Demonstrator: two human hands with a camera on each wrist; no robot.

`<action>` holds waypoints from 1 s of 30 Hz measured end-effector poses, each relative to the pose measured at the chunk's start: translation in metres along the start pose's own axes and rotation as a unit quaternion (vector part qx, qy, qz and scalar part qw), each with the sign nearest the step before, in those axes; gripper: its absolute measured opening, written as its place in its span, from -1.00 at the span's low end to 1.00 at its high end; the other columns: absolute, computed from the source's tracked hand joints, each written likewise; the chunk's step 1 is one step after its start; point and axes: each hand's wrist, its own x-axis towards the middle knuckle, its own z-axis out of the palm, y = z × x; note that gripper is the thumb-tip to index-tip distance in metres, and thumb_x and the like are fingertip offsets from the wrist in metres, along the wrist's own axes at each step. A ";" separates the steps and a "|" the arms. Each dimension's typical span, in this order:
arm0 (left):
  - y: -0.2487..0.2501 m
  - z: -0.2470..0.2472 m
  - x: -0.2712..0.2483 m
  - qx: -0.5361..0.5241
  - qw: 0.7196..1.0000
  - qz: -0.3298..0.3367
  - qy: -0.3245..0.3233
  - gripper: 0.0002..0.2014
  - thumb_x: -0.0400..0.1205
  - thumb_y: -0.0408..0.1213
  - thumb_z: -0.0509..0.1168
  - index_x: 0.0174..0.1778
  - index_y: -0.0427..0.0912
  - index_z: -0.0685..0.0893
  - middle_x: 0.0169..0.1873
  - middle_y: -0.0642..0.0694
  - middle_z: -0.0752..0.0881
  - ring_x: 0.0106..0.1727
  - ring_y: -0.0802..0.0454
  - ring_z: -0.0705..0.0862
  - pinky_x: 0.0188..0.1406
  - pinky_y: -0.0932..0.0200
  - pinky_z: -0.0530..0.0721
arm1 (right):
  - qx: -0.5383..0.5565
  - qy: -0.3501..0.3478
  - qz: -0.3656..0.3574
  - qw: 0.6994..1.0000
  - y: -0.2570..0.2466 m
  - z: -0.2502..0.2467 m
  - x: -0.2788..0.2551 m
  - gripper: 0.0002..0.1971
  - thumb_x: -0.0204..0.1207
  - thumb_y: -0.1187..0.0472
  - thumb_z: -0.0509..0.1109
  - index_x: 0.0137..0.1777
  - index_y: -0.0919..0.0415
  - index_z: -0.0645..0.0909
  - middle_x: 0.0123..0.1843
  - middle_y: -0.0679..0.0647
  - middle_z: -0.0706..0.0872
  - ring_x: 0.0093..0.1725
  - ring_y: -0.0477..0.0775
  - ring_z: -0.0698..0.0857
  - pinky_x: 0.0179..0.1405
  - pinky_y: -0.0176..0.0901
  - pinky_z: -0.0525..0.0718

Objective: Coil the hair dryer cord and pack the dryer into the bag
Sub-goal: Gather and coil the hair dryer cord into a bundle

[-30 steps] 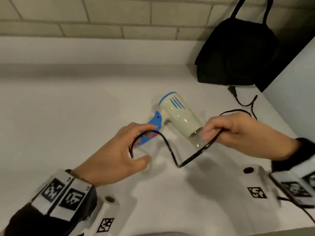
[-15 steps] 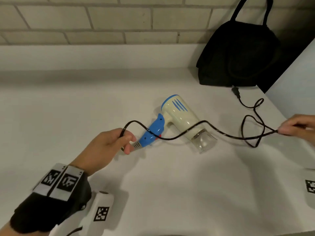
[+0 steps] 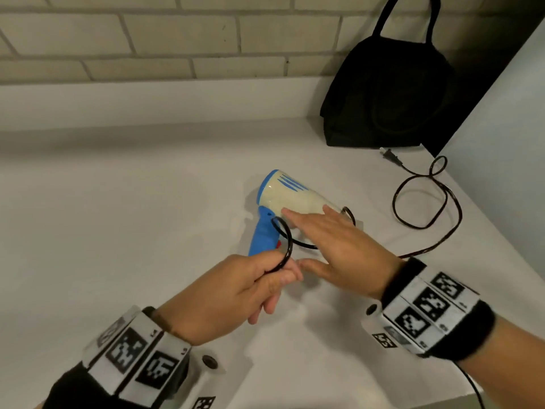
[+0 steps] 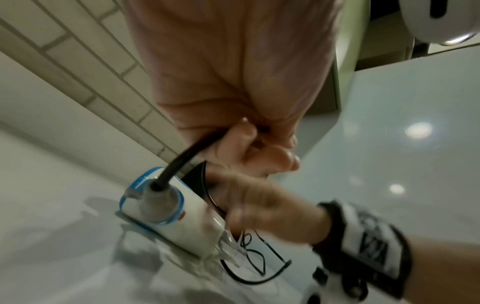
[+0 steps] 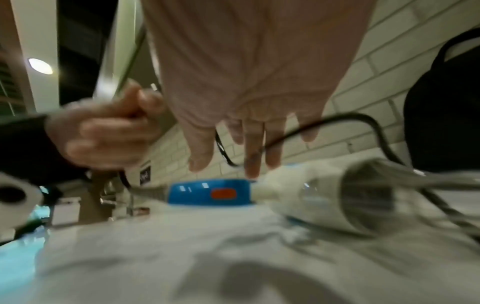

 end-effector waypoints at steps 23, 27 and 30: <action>-0.015 0.004 -0.032 0.015 0.998 -0.057 0.014 -0.86 0.55 0.07 0.05 -0.09 0.36 0.50 -0.51 0.20 0.60 -0.50 0.27 0.50 -0.41 0.49 0.45 | -0.053 0.026 0.226 0.972 0.040 0.002 0.029 -0.37 0.34 -0.20 0.31 0.38 -0.04 0.25 0.23 -0.01 0.63 0.17 0.17 0.62 0.04 -0.02 0.54; -0.017 0.010 -0.037 0.048 0.998 -0.026 0.015 -0.70 0.36 0.43 -0.05 -0.09 0.53 0.45 -0.47 0.32 0.63 -0.29 0.33 0.58 -0.22 0.49 0.47 | -0.038 0.045 0.188 0.980 0.035 0.004 0.058 -0.37 0.34 -0.24 0.30 0.38 -0.06 0.26 0.26 0.01 0.59 0.16 0.17 0.63 0.08 0.01 0.56; -0.017 0.008 -0.039 0.037 0.998 -0.020 0.036 -0.49 0.22 0.58 -0.23 -0.09 0.56 0.44 -0.47 0.34 0.63 -0.26 0.36 0.59 -0.19 0.55 0.45 | -0.036 0.022 0.163 0.986 0.031 0.010 0.082 -0.37 0.34 -0.25 0.32 0.36 -0.03 0.28 0.24 0.04 0.59 0.12 0.18 0.64 0.05 0.00 0.55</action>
